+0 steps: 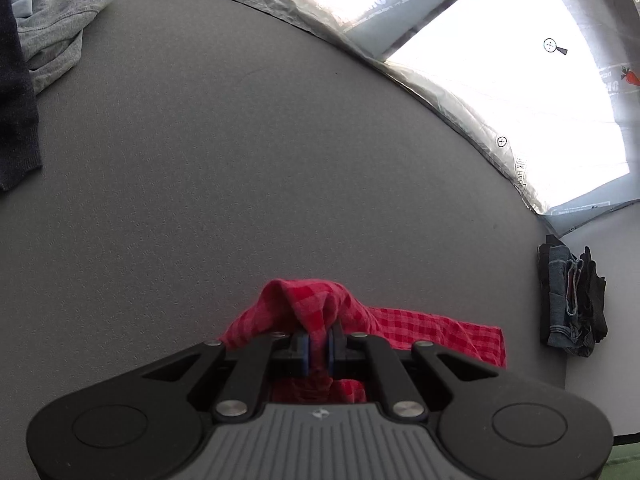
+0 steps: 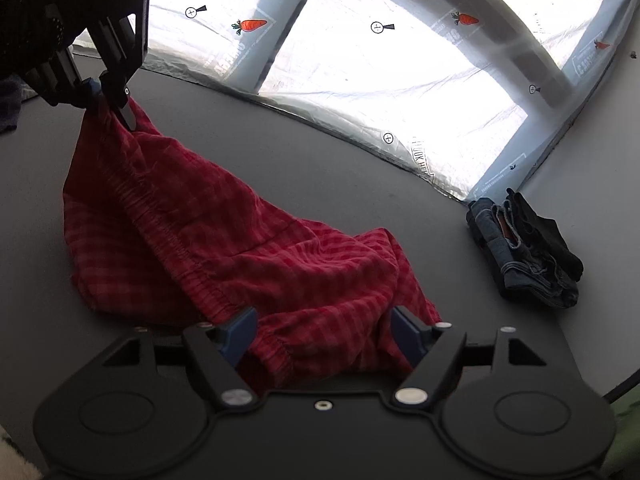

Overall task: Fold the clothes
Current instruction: 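Lift the shorts with both grippers and stretch them apart between the tools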

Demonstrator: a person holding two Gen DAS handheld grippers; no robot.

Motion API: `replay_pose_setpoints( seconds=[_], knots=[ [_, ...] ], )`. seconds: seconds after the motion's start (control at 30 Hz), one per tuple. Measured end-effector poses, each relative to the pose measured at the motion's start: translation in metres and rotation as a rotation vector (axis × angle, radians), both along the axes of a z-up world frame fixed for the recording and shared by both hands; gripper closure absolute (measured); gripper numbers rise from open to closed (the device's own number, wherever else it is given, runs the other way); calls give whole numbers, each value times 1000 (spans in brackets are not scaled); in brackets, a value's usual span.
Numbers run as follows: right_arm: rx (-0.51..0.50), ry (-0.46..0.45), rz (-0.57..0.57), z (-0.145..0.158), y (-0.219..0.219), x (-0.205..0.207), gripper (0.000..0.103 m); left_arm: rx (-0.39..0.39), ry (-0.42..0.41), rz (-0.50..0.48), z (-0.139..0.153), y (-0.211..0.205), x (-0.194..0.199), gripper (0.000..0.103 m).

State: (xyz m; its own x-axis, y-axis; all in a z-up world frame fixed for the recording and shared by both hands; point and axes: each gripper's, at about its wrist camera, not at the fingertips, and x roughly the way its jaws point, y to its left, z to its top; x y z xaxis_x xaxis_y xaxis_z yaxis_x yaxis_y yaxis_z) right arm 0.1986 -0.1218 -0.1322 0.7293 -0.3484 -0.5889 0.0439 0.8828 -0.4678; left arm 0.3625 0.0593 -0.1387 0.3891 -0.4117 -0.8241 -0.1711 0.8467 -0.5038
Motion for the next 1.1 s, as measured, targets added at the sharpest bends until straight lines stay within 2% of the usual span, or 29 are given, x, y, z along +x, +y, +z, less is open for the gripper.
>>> replay_pose_setpoints(
  seconds=[0.23, 0.4, 0.5, 0.57, 0.6, 0.67, 0.77, 0.87, 1.1],
  knots=[
    [-64, 83, -62, -21, 4, 0, 23, 3, 1, -14, -2, 2, 3, 94],
    [-73, 93, -98, -28, -12, 8, 25, 7, 8, -7, -2, 3, 0, 94],
    [-44, 99, -96, -26, -23, 14, 40, 3, 5, 3, 2, 2, -6, 94],
    [-7, 103, -92, -24, -31, 19, 56, -1, 2, 10, 5, 0, -10, 94],
    [15, 104, -89, -23, -35, 21, 59, -3, 0, 13, 6, 0, -12, 94],
    [58, 103, -84, -20, -44, 24, 77, -6, -3, 20, 9, -2, -17, 94],
    [104, 88, -74, -15, -55, 29, 90, -12, -7, 31, 14, -4, -23, 94],
    [145, 65, -65, -8, -66, 31, 95, -17, -15, 45, 18, -6, -29, 94],
    [205, -4, -42, 22, -91, 34, 96, -55, -61, 106, 34, -12, -45, 94]
  ],
)
